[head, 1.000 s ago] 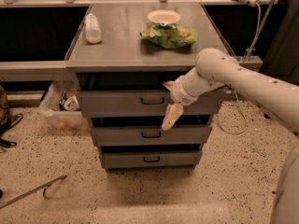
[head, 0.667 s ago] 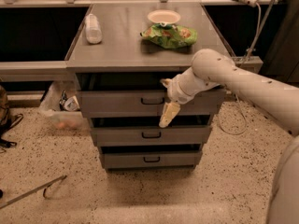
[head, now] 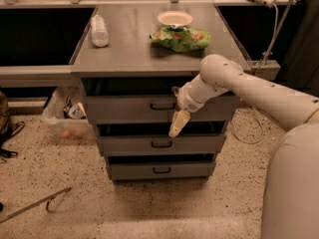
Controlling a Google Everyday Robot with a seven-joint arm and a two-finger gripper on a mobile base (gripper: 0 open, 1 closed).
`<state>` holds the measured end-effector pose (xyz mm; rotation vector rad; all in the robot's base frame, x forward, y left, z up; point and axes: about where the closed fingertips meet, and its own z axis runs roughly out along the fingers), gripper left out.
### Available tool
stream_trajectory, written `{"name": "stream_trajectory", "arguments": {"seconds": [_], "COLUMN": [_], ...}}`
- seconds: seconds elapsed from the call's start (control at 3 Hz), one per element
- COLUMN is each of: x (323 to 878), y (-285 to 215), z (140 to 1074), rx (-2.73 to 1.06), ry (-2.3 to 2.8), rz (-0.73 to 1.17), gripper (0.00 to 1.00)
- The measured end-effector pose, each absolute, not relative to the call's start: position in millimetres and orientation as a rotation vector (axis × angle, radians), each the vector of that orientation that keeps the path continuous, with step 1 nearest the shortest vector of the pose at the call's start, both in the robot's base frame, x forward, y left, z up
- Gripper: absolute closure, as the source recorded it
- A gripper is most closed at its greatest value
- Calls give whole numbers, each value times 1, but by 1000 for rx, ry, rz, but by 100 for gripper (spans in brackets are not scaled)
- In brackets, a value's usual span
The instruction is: Open top drawer
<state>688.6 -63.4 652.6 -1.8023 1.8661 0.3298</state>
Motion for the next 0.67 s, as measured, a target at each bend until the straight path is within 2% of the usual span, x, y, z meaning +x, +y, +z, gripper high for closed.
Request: {"name": "stream_trajectory", "arguments": {"seconds": [0.67], "x": [683], "y": [-65], "z": [660], "rx": [-1792], "ry": [1903], "rz": [390], "gripper": [0]}}
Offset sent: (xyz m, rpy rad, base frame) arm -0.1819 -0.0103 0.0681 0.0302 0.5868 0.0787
